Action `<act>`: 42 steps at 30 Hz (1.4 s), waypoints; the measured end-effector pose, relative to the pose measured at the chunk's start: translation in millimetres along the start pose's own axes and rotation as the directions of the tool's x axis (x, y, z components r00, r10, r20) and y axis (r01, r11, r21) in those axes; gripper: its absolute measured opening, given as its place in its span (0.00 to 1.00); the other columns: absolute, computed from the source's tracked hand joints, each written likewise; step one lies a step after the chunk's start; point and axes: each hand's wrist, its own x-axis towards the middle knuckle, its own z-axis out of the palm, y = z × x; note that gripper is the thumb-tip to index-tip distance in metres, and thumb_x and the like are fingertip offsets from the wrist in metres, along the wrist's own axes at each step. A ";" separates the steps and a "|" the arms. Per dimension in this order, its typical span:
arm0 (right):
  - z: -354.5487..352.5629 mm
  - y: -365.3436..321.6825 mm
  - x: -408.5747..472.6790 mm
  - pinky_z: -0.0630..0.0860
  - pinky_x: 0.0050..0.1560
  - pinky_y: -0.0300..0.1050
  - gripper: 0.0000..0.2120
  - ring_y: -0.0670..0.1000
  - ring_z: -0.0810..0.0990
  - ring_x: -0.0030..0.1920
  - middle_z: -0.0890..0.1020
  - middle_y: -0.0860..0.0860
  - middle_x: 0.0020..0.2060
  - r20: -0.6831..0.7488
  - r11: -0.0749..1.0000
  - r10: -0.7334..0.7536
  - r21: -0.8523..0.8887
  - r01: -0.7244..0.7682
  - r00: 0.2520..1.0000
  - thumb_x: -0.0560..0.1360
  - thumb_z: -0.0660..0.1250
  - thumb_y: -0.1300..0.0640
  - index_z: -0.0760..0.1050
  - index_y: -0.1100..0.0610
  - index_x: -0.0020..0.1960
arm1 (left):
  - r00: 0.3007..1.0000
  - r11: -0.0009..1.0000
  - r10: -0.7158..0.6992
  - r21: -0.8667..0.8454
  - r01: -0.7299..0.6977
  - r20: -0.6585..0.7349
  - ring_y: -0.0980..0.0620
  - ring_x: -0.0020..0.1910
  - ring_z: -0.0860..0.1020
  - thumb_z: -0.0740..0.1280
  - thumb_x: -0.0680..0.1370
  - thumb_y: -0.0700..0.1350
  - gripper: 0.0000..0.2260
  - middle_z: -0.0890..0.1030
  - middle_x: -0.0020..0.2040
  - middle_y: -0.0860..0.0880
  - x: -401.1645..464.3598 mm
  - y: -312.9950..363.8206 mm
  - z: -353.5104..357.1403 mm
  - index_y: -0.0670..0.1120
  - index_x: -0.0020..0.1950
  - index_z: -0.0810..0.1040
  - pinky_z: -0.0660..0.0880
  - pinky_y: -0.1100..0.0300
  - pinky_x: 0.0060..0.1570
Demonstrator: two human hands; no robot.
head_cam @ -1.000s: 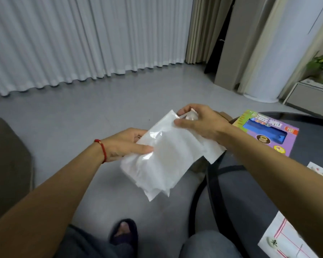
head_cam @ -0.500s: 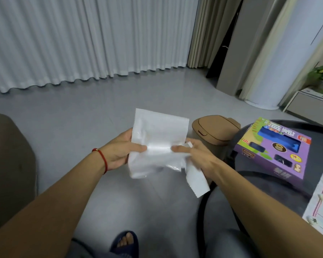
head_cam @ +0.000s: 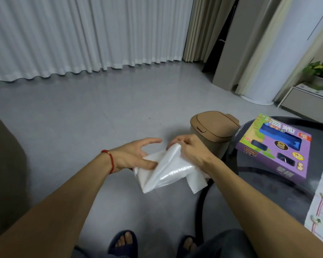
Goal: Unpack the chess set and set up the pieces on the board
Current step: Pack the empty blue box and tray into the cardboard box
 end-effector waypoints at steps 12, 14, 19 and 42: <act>-11.1 14.1 12.5 0.84 0.49 0.50 0.17 0.54 0.84 0.49 0.84 0.53 0.50 -0.191 0.872 0.111 0.490 -0.003 0.975 0.76 0.64 0.69 0.79 0.55 0.60 | 0.902 0.979 -0.132 0.088 0.184 -0.411 0.46 0.49 0.81 0.70 0.70 0.49 0.12 0.81 0.49 0.48 74.4 0.6 47.0 0.47 0.51 0.76 0.79 0.54 0.46; -10.3 27.7 16.0 0.83 0.55 0.56 0.16 0.54 0.85 0.52 0.85 0.51 0.52 -0.224 0.917 0.093 0.399 0.004 0.970 0.74 0.71 0.64 0.78 0.52 0.59 | 0.916 0.984 -0.170 -0.120 0.135 -0.363 0.44 0.49 0.83 0.71 0.68 0.48 0.16 0.84 0.50 0.45 78.7 5.4 52.1 0.45 0.54 0.79 0.83 0.47 0.49; -2.7 40.9 14.7 0.77 0.60 0.50 0.22 0.50 0.76 0.58 0.77 0.49 0.58 -0.373 0.993 -0.085 -0.106 0.048 0.924 0.71 0.77 0.55 0.75 0.53 0.62 | 0.973 0.827 -0.184 -0.557 0.079 -0.136 0.40 0.51 0.84 0.67 0.75 0.34 0.18 0.84 0.56 0.41 76.6 13.9 58.8 0.44 0.64 0.77 0.81 0.47 0.43; -10.5 63.2 14.4 0.82 0.55 0.58 0.25 0.57 0.85 0.56 0.85 0.54 0.57 -0.041 0.801 0.082 0.597 -0.042 0.996 0.71 0.74 0.72 0.79 0.55 0.64 | 0.992 0.867 0.030 -0.490 -0.087 -0.123 0.43 0.58 0.83 0.54 0.75 0.24 0.26 0.84 0.58 0.43 79.1 7.8 43.7 0.44 0.64 0.79 0.81 0.51 0.50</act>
